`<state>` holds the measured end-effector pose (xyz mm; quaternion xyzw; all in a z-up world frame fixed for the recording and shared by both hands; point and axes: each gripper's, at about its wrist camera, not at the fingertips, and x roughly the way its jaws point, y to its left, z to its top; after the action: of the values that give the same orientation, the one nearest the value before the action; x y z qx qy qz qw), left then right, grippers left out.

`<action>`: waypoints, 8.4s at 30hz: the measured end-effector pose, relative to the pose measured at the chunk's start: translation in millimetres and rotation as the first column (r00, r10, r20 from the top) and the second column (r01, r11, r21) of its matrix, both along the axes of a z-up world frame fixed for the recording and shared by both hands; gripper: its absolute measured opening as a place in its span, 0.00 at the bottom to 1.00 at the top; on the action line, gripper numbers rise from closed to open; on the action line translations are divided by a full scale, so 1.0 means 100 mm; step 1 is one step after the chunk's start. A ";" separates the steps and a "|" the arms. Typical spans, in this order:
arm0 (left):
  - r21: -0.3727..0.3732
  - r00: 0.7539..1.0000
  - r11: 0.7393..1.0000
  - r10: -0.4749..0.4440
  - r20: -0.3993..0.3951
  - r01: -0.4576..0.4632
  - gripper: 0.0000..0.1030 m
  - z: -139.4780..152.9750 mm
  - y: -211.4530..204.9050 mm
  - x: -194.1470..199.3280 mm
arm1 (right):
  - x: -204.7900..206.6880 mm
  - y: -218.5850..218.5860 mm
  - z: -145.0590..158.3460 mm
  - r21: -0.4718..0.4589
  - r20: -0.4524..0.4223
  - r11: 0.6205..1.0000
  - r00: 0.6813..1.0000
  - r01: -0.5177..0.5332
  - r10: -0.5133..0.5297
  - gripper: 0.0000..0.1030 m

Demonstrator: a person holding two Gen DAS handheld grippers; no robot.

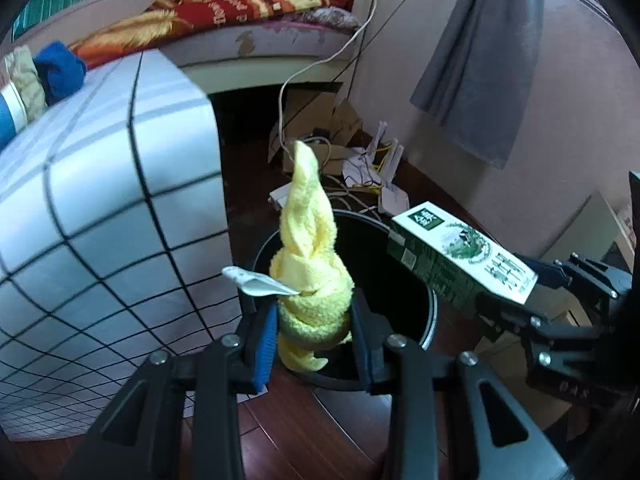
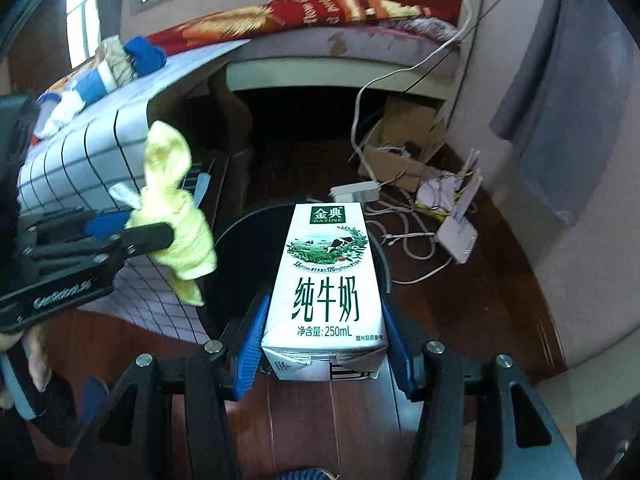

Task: Collect trash
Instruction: 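Carry carton and cloth over the black bin and open both tools, then move both tools back to the table toward the remaining trash, then grasp the white tissue with the right tool while the left tool grasps the blue cup, then carry tissue and blue cup over the bin and open both tools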

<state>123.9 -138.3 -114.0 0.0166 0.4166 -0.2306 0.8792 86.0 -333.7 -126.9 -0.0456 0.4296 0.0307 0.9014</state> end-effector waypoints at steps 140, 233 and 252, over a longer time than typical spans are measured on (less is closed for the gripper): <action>0.076 0.846 0.869 0.451 0.284 -0.488 0.94 0.94 3.04 0.82 | 1.69 2.76 0.85 0.197 0.118 0.944 0.963 -0.263 0.243 0.41; -0.047 0.994 0.995 -0.094 -0.057 0.092 0.51 -0.08 -0.06 0.06 | 0.26 -0.31 -0.21 0.132 -0.084 0.990 0.996 0.047 -0.037 0.39; 0.034 0.987 0.998 -0.051 -0.150 0.057 0.86 -0.56 -0.18 0.35 | 0.68 -0.17 -0.90 0.006 -0.200 0.999 0.979 -0.047 0.047 0.99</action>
<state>159.0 -156.3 -169.7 0.0274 0.4849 -0.2468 0.8386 153.9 -351.0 -216.9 -0.0518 0.5169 0.0566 0.8526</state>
